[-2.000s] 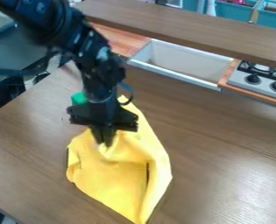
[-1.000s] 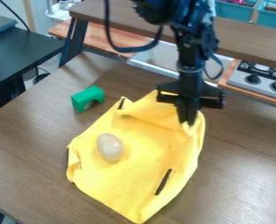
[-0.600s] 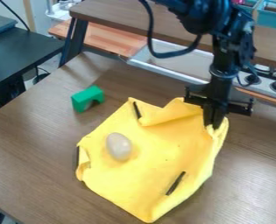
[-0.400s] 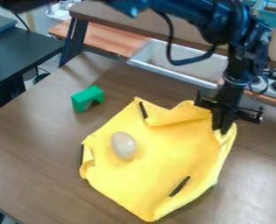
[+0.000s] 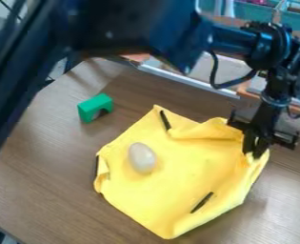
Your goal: Unfold the cloth from the bottom left to the top right
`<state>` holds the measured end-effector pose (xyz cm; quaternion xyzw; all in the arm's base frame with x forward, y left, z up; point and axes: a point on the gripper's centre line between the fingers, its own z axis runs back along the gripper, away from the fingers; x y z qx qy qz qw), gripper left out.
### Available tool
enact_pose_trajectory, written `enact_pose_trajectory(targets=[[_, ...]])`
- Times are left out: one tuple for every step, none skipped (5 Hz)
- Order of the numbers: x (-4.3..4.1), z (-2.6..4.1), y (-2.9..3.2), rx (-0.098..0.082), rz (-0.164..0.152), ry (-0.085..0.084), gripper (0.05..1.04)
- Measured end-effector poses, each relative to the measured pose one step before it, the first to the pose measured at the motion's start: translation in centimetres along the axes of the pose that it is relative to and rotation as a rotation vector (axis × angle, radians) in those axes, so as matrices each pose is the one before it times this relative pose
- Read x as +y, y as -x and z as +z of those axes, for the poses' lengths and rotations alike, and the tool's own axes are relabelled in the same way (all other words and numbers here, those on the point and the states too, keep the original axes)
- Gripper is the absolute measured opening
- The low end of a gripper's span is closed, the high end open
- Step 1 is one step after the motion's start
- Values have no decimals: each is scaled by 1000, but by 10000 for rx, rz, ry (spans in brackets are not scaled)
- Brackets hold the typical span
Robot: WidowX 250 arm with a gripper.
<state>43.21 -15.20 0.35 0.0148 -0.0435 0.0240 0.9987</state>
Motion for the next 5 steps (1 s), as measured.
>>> enact_pose_trajectory(targets=[[-1560, -283, -412, 129, -193, 850, 462], [-521, 72, -520, -123, -244, 242, 769], [-249, -192, -118, -248, -153, 225, 991], [-671, 2970, -3, -1391, -550, 778, 1001], [-450, 2747, 263, -1405, -414, 720, 1001]])
